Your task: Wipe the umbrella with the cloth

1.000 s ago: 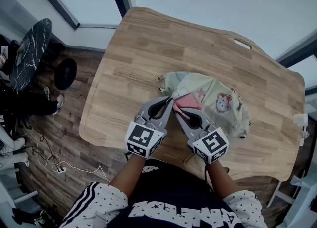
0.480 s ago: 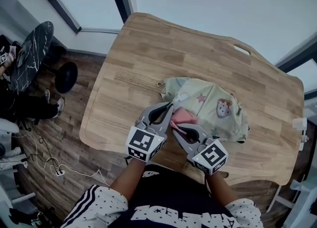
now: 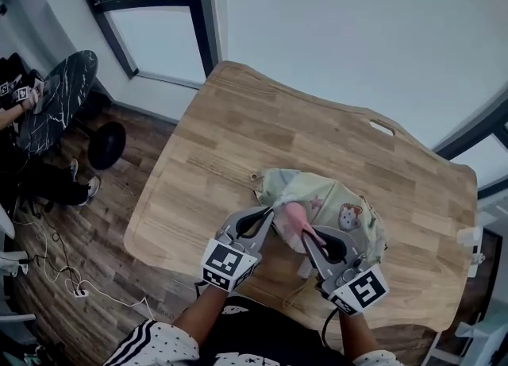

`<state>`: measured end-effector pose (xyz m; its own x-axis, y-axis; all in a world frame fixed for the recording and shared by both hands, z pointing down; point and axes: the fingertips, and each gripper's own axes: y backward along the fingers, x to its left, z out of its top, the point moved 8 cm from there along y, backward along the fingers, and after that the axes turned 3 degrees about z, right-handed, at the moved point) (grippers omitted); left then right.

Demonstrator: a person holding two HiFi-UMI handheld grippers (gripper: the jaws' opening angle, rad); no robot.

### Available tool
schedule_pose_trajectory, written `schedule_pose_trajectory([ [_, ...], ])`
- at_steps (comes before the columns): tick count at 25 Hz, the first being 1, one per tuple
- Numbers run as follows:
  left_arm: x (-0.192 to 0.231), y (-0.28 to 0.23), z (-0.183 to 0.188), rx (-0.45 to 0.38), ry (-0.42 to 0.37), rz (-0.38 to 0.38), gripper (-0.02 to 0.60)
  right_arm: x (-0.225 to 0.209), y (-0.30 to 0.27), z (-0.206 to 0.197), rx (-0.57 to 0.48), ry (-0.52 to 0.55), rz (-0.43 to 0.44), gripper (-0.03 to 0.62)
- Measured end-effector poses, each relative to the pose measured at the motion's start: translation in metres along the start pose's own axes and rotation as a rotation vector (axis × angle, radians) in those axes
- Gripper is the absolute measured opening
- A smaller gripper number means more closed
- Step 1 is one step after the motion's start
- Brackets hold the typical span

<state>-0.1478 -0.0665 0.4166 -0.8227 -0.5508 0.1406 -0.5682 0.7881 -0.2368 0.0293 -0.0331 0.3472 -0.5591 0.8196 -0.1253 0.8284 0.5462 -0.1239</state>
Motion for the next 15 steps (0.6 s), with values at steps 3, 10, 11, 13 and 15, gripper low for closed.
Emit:
schedule_pose_trajectory([
  [3, -0.002, 0.001, 0.002, 0.0, -0.014, -0.002, 0.0, -0.028, 0.007, 0.016, -0.015, 0.065, -0.091, 0.026],
  [10, -0.01, 0.002, 0.006, 0.002, -0.021, -0.011, 0.0, -0.083, 0.01, 0.025, 0.091, 0.281, -0.26, 0.026],
  [11, -0.011, 0.003, 0.005, 0.005, -0.021, -0.014, 0.0, -0.086, 0.009, 0.024, 0.127, 0.321, -0.266, 0.026],
  [13, -0.012, 0.003, 0.006, 0.005, -0.025, -0.013, 0.0, -0.092, 0.004, 0.02, 0.192, 0.39, -0.257, 0.026],
  [15, -0.011, 0.003, 0.007, 0.0, -0.025, -0.003, 0.0, -0.099, -0.002, 0.011, 0.23, 0.438, -0.224, 0.026],
])
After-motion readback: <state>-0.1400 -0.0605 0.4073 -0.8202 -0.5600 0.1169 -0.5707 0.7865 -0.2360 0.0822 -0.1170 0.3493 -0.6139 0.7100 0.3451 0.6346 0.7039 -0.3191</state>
